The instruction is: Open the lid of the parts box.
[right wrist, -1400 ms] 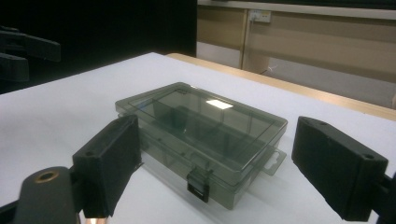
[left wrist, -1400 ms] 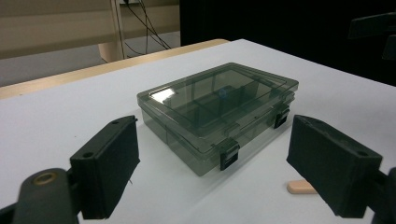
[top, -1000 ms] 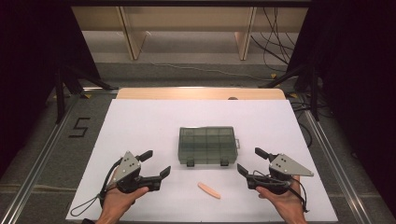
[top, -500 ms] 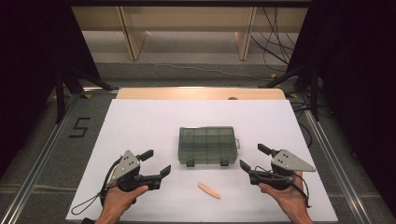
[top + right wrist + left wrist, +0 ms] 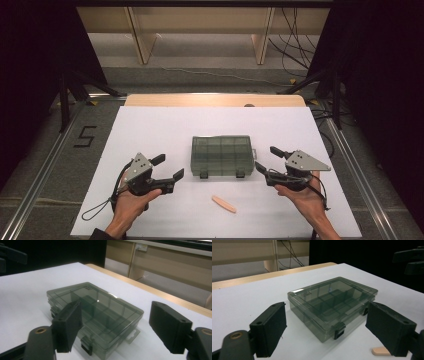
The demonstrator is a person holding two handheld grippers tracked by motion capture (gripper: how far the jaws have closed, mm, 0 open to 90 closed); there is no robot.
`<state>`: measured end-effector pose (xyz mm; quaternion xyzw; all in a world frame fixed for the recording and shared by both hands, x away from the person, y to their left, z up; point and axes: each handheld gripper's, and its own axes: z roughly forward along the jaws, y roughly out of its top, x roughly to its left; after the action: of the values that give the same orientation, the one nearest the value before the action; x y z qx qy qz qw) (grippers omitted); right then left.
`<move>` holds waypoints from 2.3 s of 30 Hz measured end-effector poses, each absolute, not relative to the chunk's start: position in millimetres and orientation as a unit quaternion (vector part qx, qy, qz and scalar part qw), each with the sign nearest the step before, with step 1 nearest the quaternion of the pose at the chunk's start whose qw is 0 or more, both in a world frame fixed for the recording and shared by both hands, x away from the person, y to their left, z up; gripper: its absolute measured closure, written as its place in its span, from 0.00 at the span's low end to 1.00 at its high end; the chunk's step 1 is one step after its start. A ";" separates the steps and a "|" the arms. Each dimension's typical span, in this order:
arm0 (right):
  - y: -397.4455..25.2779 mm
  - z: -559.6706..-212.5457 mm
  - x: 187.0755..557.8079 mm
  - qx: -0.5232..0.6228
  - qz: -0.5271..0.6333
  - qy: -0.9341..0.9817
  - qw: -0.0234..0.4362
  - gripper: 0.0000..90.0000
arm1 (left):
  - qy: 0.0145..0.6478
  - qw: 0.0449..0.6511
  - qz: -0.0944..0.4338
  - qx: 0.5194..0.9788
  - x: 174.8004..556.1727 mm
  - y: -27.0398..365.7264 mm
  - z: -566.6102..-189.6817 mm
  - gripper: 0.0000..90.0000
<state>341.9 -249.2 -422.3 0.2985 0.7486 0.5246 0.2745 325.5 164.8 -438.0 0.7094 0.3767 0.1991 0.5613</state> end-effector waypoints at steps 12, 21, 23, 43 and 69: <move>-259.3 -427.7 368.6 0.301 0.510 0.765 0.252 0.62 | 0.379 0.541 0.193 0.726 357.0 160.0 -448.4 0.42; -263.3 -437.9 382.6 0.302 0.492 0.783 0.234 0.82 | 0.364 0.514 0.191 0.753 376.3 160.2 -462.6 0.78; -263.0 -439.8 384.5 0.300 0.481 0.792 0.226 0.86 | 0.358 0.509 0.188 0.760 380.7 159.6 -465.7 0.85; -260.8 -463.8 397.4 0.268 0.411 0.850 0.192 1.00 | 0.327 0.471 0.159 0.803 397.9 146.8 -484.4 1.00; -248.2 -472.6 398.8 0.241 0.407 0.864 0.172 1.00 | 0.301 0.456 0.148 0.824 397.5 135.9 -486.2 1.00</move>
<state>398.8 -248.2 -472.6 0.2406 0.8644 0.4068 0.1715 397.5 135.9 -486.2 0.8243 0.3013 0.1482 0.4557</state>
